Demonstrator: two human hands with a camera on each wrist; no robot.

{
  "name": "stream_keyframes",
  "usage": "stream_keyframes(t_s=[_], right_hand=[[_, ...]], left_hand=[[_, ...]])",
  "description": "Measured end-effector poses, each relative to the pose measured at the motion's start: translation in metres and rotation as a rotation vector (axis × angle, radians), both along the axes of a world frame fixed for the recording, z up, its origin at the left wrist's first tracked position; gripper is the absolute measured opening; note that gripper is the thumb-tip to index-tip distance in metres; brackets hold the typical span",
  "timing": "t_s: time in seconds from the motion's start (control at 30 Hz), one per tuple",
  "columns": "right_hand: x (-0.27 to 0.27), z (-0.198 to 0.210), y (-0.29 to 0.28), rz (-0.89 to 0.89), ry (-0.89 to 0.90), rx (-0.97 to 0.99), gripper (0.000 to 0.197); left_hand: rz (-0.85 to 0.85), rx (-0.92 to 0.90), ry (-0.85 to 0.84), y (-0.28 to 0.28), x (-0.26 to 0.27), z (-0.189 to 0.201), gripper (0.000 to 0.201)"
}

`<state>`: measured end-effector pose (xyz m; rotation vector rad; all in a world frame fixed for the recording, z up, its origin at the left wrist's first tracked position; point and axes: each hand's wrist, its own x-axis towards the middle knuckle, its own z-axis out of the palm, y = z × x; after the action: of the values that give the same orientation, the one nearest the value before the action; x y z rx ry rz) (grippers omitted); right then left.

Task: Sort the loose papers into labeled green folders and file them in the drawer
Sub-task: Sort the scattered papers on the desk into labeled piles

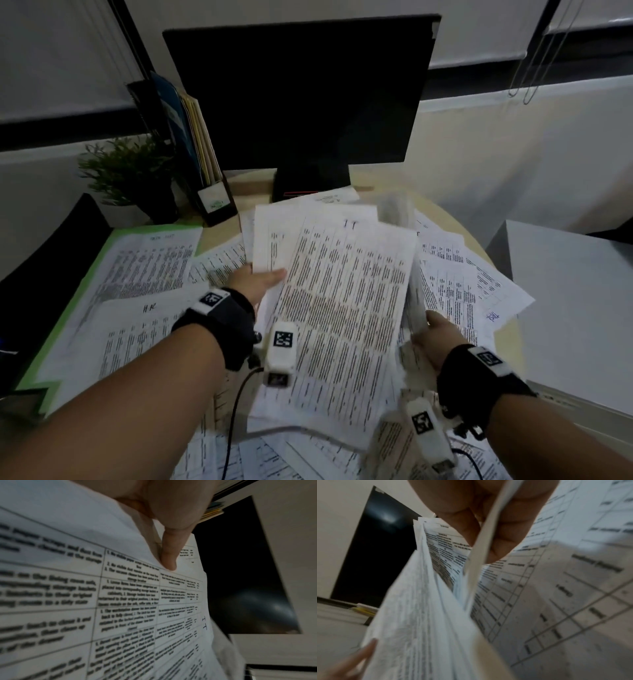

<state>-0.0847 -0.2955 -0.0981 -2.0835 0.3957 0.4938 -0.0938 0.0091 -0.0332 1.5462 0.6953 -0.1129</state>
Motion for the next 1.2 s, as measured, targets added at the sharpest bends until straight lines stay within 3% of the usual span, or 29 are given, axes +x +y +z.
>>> stream_keyframes(t_s=[0.17,0.23,0.3,0.37,0.43,0.5,0.57,0.63,0.8,0.93,1.1,1.2], right_hand=[[-0.006,0.002,0.016,0.008,0.053,0.29,0.04],[-0.008,0.001,0.022,-0.003,0.093,0.381,0.046],[-0.008,0.003,0.025,-0.055,0.147,0.452,0.038],[-0.009,0.007,0.027,-0.141,0.242,0.545,0.023],[-0.008,0.012,0.03,-0.168,0.346,0.586,0.046],[-0.004,0.011,0.035,-0.093,0.325,0.454,0.045],[-0.003,0.01,0.04,0.002,0.154,0.164,0.018],[0.0,0.008,0.039,0.031,0.044,-0.054,0.014],[0.006,0.005,0.021,0.071,0.101,-0.266,0.008],[0.005,0.009,0.017,0.063,0.092,-0.219,0.009],[0.002,0.017,0.03,0.098,0.001,-0.126,0.016],[-0.001,0.017,0.036,0.061,0.01,0.072,0.03]], left_hand=[[0.028,0.078,0.138,0.012,-0.011,-0.035,0.039],[-0.032,0.037,0.151,0.015,-0.016,-0.043,0.052],[-0.071,0.019,0.168,0.019,-0.016,-0.054,0.057],[-0.055,0.027,0.14,0.015,-0.018,-0.052,0.043],[-0.056,0.079,0.12,0.01,-0.019,-0.052,0.04],[-0.097,0.116,0.098,0.005,-0.019,-0.054,0.044],[-0.106,0.137,0.078,0.001,-0.02,-0.056,0.041],[-0.073,0.165,0.06,0.001,-0.019,-0.056,0.038],[-0.03,0.268,0.079,0.018,-0.017,-0.048,0.042],[-0.109,0.307,0.141,0.028,-0.022,-0.047,0.051],[-0.208,0.313,0.151,0.02,-0.029,-0.057,0.045],[-0.151,0.308,0.204,0.018,-0.028,-0.057,0.076]])
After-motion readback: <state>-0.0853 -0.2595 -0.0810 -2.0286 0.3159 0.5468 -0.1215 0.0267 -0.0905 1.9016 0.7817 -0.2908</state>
